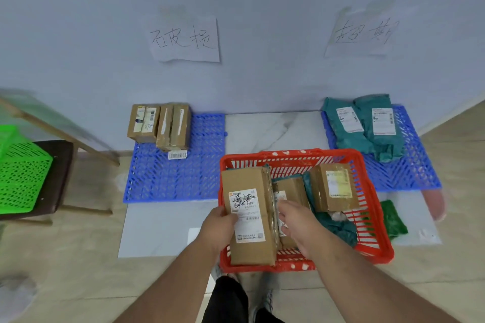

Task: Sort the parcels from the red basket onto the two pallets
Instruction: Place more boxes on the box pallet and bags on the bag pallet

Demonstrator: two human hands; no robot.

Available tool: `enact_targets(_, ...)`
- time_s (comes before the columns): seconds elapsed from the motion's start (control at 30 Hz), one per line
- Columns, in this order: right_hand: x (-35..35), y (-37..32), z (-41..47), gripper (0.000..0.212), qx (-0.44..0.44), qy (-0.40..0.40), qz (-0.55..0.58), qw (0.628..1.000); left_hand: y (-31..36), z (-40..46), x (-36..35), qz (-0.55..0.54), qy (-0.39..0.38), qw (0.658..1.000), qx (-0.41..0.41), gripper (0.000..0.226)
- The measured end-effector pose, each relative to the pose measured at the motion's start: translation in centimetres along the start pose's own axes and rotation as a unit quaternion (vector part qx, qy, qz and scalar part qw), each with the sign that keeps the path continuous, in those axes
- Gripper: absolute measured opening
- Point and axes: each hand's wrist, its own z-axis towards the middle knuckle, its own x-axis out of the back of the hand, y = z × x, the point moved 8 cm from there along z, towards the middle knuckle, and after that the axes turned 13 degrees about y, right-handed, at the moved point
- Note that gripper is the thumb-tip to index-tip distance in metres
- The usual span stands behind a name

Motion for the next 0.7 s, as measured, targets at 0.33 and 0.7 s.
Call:
enact_targets(0.33,-1.4,-0.1,-0.4,0.028,0.008,-0.023,-0.023,0.999,0.4,-1.2,-0.6,0.005,-0.039,0.999,0.001,0.035)
enact_targets(0.7,0.7,-6.4,-3.0,0.022,0.09,-0.032,0.063,0.993,8.6,-5.2,2.4,-0.084,0.013,0.991,-0.106,0.043)
